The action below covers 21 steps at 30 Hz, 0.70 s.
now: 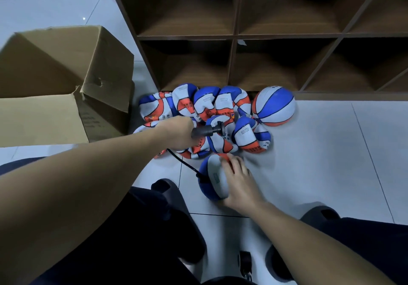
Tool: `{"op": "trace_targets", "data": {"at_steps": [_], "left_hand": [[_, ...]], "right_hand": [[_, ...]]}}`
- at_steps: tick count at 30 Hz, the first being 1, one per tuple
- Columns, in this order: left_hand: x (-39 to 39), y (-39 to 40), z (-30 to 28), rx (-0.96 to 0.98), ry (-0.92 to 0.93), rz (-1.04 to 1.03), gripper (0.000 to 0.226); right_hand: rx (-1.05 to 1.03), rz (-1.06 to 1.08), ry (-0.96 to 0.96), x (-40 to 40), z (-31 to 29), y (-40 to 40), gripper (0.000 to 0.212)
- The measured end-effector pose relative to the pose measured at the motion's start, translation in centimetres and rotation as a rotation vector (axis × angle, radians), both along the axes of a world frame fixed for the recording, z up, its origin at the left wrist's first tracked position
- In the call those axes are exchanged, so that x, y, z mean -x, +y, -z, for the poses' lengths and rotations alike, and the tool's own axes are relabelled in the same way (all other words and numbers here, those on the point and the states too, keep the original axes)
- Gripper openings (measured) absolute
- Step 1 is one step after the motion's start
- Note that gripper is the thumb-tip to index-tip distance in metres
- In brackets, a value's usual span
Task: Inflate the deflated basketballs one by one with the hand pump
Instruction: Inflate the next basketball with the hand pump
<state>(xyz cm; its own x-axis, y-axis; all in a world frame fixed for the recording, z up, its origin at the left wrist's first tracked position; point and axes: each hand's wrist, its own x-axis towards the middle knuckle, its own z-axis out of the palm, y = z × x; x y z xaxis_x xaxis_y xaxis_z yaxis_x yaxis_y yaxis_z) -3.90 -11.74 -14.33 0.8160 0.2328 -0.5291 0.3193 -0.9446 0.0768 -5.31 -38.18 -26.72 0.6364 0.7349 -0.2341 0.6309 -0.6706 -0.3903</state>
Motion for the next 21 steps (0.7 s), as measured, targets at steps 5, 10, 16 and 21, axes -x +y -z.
{"op": "trace_targets", "data": {"at_steps": [5, 10, 16, 21], "left_hand": [[0.7, -1.8, 2.9, 0.104, 0.095, -0.031, 0.035], [0.3, -5.8, 6.1, 0.339, 0.06, -0.091, 0.018], [0.7, -9.1, 8.1, 0.497, -0.004, -0.155, 0.018], [1.1, -9.6, 8.7, 0.564, -0.021, -0.263, 0.029]], "right_hand": [[-0.046, 0.084, 0.135, -2.5, -0.5, -4.8, 0.131], [-0.08, 0.286, 0.337, -4.0, -1.1, -7.1, 0.141], [-0.073, 0.276, 0.332, -3.9, -0.8, -6.6, 0.143], [-0.047, 0.286, 0.332, -4.1, -0.7, -6.3, 0.141]]}}
